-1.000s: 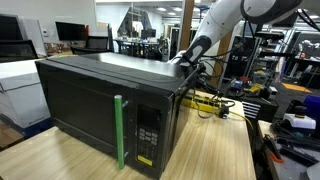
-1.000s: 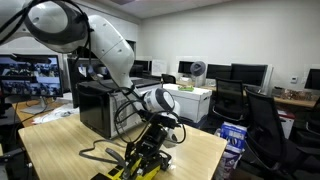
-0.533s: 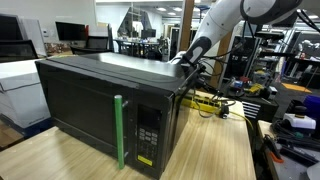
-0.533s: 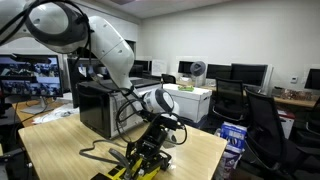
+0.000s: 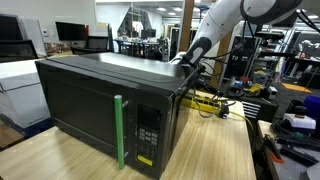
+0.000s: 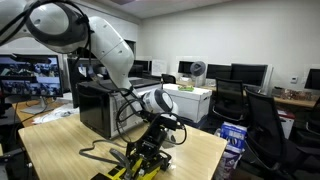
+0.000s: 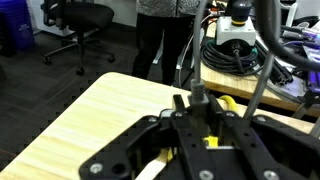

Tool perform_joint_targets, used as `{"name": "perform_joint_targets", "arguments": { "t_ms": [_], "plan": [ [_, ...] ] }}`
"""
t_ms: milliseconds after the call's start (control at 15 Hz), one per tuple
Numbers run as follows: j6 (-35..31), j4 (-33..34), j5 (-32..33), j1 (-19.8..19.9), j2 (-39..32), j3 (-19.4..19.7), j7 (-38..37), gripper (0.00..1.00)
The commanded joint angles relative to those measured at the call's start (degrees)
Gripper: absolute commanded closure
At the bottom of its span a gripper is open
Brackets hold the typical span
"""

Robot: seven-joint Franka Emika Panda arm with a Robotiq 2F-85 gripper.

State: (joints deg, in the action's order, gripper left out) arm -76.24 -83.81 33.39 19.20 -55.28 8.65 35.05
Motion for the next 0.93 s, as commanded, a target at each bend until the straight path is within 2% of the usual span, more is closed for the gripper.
{"name": "perform_joint_targets", "arguments": {
  "t_ms": [0,400,867],
  "plan": [
    [-2.7,-3.2,0.3,0.1,1.0,-0.9,-0.8,0.93],
    [-3.5,-5.6,0.4,-0.3,2.2,-1.4,-2.4,0.93],
    [-5.6,-8.5,-3.0,0.2,5.0,-1.8,-9.0,0.93]
  ]
}}
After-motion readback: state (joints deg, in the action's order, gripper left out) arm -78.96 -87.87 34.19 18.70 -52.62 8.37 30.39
